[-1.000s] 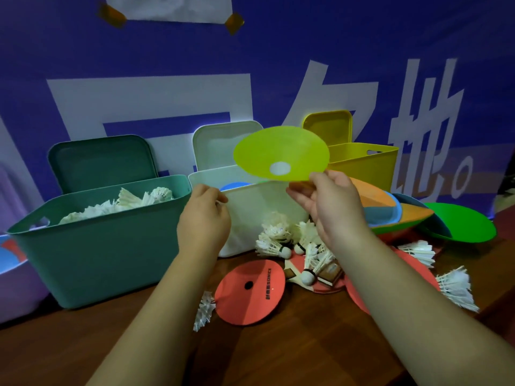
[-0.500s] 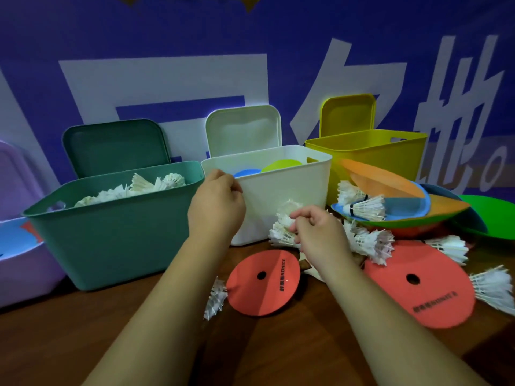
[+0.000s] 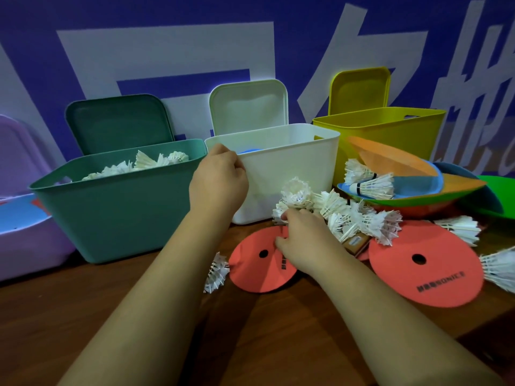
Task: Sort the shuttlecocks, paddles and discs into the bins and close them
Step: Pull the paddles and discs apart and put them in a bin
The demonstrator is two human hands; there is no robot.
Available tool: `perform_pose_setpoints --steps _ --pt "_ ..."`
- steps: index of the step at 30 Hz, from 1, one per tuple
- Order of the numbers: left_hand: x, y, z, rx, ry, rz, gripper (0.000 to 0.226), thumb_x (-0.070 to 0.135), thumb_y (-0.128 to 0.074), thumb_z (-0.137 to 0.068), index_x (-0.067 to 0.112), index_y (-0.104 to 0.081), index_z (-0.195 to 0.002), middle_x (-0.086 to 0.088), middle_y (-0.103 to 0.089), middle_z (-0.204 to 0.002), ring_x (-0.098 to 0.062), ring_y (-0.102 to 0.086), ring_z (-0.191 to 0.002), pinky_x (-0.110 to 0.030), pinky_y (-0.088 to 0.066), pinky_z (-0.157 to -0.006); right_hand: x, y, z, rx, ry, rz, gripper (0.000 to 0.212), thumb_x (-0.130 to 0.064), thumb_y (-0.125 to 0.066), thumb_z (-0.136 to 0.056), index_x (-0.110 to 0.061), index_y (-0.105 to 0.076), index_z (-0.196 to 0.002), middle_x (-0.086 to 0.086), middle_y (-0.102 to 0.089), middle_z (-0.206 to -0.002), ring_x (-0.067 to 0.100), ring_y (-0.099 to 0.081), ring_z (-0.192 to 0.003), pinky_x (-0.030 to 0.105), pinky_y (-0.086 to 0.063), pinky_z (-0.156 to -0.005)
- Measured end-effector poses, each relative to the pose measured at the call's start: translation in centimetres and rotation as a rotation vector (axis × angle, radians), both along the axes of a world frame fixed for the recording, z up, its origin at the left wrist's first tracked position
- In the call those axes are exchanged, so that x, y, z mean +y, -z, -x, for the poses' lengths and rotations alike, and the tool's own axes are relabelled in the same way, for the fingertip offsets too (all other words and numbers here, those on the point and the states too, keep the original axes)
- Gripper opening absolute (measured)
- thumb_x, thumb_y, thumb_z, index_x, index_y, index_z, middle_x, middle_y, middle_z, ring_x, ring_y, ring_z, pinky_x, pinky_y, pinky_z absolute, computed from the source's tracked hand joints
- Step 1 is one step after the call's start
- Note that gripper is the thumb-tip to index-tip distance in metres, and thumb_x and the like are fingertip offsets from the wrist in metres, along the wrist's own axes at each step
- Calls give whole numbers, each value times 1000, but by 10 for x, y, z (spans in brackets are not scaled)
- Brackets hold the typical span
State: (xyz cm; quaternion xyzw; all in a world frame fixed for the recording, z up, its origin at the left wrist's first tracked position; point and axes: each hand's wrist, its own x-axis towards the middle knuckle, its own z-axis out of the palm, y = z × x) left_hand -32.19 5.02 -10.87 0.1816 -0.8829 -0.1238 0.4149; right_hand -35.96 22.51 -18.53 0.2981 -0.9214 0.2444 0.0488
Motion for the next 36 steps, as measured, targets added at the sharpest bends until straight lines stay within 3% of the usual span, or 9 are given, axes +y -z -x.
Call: perform_pose_setpoints --steps 3,8,14,18,24,27,30,33,36 --pt "1 1 1 -6 0 13 21 13 -47 -89 16 -67 -82 6 -56 -107 -26 -54 -83 -33 -39 -63 1 -1 3 -73 -53 190 40 -28 -69 -95 -21 -64 -135 1 -65 -130 23 -60 -123 41 -51 -102" --pt "-1 -2 0 -21 -23 -16 22 16 -46 -88 18 -68 -83 7 -59 -108 -26 -57 -89 -35 -46 -66 2 -5 6 -57 -147 585 10 -25 -70 -96 -32 -76 -101 -14 -66 -101 0 -61 -95 23 -48 -82" --pt "8 -17 -12 53 17 -120 24 18 -49 -90 27 -71 -92 9 -63 -110 -21 -60 -91 -35 -51 -76 17 -16 11 12 146 1044 10 -40 -61 -101 -35 -60 -109 -15 -68 -96 13 -67 -88 42 -57 -79" --pt "26 -16 -22 -26 89 -172 23 20 -52 -88 28 -73 -94 9 -71 -95 -19 -65 -86 -33 -54 -75 20 -19 15 4 197 1129 10 -49 -51 -99 -49 -51 -109 -16 -68 -100 28 -72 -80 55 -61 -69" --pt "55 37 -28 -680 220 -211 41 50 -69 -84 21 -71 -113 -1 -73 -107 -21 -67 -99 -39 -57 -90 20 -19 13 15 181 1143 9 -46 -50 -102 -48 -48 -111 -12 -68 -103 30 -74 -73 53 -61 -61" --pt "53 65 -24 -718 293 -125 47 57 -72 -88 26 -67 -123 6 -69 -112 -17 -66 -100 -39 -57 -89 23 -20 12 11 169 1175 9 -38 -51 -106 -44 -49 -113 -12 -67 -104 25 -74 -68 42 -62 -54" --pt "51 74 -22 -729 337 -23 33 54 -75 -85 33 -72 -110 10 -65 -96 -14 -62 -88 -40 -57 -78 23 -18 15 16 176 1156 8 -41 -51 -105 -45 -49 -112 -13 -67 -103 28 -74 -72 48 -62 -60" --pt "49 72 -22 -708 336 -93 27 50 -77 -86 32 -72 -105 9 -66 -96 -12 -63 -87 -42 -57 -78 22 -17 16 16 180 1130 9 -44 -50 -104 -46 -49 -113 -13 -68 -101 31 -73 -75 54 -60 -66" --pt "46 70 -23 -644 345 -200 23 48 -77 -87 32 -68 -101 7 -68 -93 -13 -66 -79 -37 -58 -72 24 -20 13 -58 143 1198 8 -39 -52 -107 -43 -50 -114 -11 -67 -100 30 -73 -64 50 -61 -52"
